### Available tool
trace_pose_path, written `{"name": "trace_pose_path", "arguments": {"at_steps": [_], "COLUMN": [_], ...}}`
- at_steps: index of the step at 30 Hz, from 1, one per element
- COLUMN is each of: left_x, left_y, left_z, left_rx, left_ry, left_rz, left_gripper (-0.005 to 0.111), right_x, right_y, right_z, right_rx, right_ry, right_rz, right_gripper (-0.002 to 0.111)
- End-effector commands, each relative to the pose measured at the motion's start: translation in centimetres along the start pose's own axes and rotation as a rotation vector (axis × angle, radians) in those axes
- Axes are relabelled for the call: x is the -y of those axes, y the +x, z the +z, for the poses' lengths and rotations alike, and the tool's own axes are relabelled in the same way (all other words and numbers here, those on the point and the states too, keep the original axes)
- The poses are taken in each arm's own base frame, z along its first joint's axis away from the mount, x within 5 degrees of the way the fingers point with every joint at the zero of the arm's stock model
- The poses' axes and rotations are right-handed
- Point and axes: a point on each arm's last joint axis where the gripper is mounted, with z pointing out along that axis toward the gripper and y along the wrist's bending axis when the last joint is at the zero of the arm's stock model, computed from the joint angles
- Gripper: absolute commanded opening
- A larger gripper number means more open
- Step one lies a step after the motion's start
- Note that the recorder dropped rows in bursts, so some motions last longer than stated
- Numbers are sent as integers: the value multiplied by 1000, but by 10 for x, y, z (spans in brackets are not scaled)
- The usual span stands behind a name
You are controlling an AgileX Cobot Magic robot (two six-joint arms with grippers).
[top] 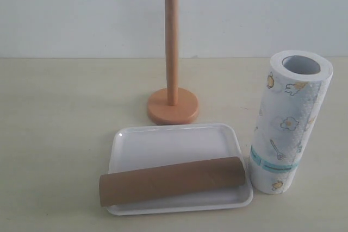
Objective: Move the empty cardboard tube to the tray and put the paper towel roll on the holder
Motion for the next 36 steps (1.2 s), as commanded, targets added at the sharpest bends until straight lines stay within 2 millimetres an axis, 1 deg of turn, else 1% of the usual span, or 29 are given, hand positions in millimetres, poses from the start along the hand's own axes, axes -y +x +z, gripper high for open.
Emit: {"name": "trace_pose_path", "arguments": {"at_steps": [1,8,36], "left_x": [-2,-4,-4], "left_y": [1,2,2], "left_z": [-1,-1,-1], "left_rx": [8,3,3], "left_ry": [-42,-71,-71], "left_rz": [-20,-87,-87], "left_gripper": [4,4,4], "right_x": [0,0,0], "right_y": [-1,-1,-1], "right_z": [0,0,0], "right_rx": [14,14,14], "right_ry": [4,4,4], "right_rz": [-2,-2,-2], "right_gripper": [0,0,0]}}
